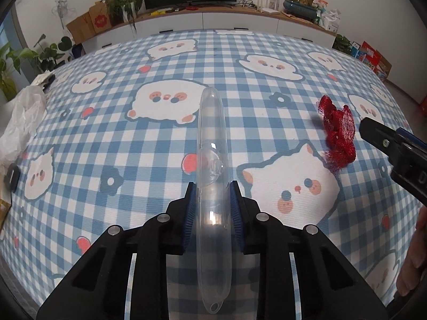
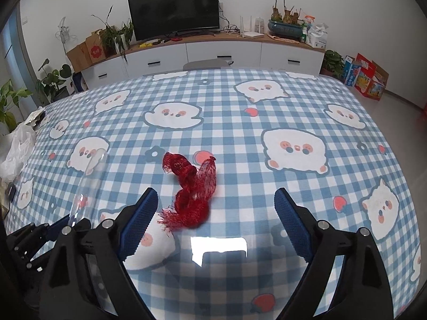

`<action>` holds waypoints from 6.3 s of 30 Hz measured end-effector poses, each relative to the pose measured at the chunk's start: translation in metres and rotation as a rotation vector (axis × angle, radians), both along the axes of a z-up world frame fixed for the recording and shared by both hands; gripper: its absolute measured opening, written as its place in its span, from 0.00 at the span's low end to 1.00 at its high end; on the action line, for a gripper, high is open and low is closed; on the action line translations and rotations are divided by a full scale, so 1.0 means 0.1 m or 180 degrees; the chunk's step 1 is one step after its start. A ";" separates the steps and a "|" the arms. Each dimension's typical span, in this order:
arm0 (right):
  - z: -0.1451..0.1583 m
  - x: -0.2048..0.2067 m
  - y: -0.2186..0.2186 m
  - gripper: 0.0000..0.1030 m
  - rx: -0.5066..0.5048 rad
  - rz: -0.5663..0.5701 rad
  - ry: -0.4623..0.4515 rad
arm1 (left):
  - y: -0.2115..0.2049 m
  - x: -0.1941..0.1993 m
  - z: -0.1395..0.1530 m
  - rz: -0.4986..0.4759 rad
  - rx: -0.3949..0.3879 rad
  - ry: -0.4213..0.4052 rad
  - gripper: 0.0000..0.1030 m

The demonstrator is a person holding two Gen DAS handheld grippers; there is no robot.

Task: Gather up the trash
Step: 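Grasp the clear plastic tube with the left tool while the right tool grasps the red mesh net, then lift the tube and red net and carry both over the trash bin, then open the right tool to drop the red mesh net into the bin while the left tool lowers the tube, then lower the left tool into the bin and open it to drop the clear tube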

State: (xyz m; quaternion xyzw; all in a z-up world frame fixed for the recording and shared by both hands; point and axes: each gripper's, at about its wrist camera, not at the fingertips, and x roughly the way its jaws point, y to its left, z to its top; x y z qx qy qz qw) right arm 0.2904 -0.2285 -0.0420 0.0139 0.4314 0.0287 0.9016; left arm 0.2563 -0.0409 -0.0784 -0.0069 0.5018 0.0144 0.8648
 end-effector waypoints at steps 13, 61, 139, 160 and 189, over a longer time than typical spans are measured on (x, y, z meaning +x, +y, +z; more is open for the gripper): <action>-0.28 0.31 0.33 0.39 0.0121 -0.0006 0.0385 | 0.49 -0.12 0.12 0.0155 0.0046 -0.0064 0.24; 0.39 -1.75 0.72 0.15 0.0103 0.0235 -0.0006 | 0.62 -1.75 0.62 0.0005 -0.0340 -0.0308 0.24; -0.90 -3.54 0.68 0.74 0.0055 0.0419 0.0467 | 0.54 -3.32 -0.79 0.0060 -0.0220 0.0386 0.24; -0.99 -3.46 -0.44 0.92 -0.0036 -0.0152 0.0475 | -0.41 -3.06 -0.87 -0.0369 -0.0161 0.0384 0.24; -1.20 -3.44 -0.44 0.92 -0.0046 -0.0177 0.0532 | -0.52 -3.11 -1.12 -0.0393 -0.0212 0.0244 0.58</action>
